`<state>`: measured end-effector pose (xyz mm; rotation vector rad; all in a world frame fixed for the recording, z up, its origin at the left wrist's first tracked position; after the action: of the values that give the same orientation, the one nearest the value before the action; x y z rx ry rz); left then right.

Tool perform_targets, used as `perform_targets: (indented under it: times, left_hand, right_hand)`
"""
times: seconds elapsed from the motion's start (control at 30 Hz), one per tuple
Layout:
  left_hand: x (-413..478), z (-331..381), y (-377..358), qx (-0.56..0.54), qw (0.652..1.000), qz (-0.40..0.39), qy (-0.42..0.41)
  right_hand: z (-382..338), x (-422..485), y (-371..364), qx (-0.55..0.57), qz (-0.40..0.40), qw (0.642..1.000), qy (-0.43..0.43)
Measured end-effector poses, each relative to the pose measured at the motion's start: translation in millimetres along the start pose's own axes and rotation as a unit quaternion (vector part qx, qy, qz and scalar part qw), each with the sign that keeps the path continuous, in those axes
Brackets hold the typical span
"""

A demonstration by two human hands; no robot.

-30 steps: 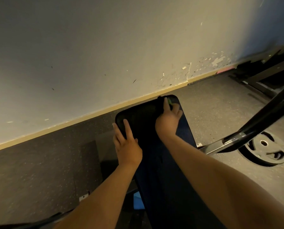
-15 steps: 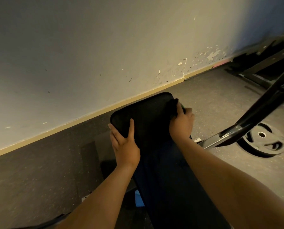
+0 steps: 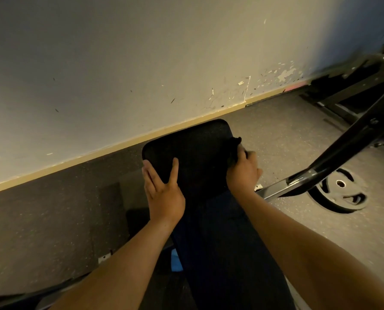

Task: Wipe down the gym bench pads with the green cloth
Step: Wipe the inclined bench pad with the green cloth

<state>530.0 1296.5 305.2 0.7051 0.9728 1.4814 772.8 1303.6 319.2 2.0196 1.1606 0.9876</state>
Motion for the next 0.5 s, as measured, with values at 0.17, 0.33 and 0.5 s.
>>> perform_targets:
  times: [0.17, 0.33, 0.5]
  left_hand:
    - [-1, 0, -5, -0.005, 1.0, 0.017, -0.01]
    - [-2, 1, -6, -0.023, 1.0, 0.017, -0.003]
    - [-2, -4, -5, -0.03, 0.999, 0.012, -0.024]
  right_hand:
    - [-9, -24, -16, 0.049, 0.021, 0.994, -0.1]
    - [-74, -63, -47, 0.013, -0.031, 0.995, 0.098]
    - [-43, -38, -23, -0.018, -0.016, 0.992, 0.12]
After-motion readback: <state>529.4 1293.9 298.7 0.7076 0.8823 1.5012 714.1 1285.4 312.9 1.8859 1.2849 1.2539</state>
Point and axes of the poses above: each hand's wrist, its own x-axis towards the middle knuckle, its own y-axis out of the back of the hand, z = x × y, the point moved 8 cm from there along x, towards the middle knuckle, and after that the axes turned 15 degrees about y, right-handed, at the moved point
